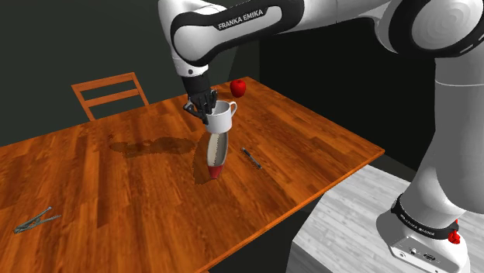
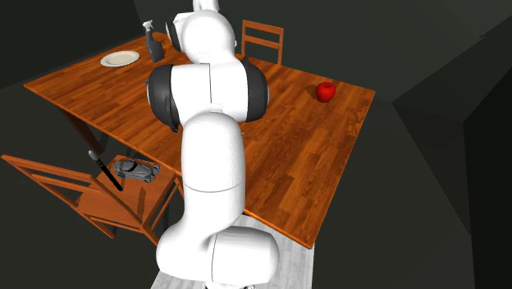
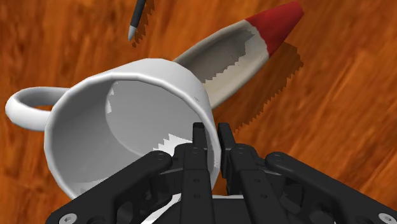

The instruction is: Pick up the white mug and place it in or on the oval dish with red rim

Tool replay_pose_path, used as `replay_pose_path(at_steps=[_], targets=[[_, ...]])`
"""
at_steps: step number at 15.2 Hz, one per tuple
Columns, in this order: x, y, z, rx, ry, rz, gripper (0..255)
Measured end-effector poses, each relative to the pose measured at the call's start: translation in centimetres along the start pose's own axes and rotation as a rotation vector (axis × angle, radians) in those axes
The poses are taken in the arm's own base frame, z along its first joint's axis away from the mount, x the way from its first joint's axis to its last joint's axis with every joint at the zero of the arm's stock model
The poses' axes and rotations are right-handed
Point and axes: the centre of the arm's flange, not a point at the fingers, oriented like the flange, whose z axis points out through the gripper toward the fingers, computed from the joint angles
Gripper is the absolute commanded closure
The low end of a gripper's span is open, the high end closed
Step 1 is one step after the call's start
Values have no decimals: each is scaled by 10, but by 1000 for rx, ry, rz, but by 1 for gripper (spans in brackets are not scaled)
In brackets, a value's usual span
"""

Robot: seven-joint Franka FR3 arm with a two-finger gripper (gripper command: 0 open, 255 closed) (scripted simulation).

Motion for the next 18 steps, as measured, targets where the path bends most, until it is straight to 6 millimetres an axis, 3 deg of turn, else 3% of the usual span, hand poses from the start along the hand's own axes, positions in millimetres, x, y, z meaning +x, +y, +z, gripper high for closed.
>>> replay_pose_path(at_steps=[13, 18], targets=[[2, -3, 68, 0, 0, 0, 255], [2, -4, 76, 0, 0, 0, 255]])
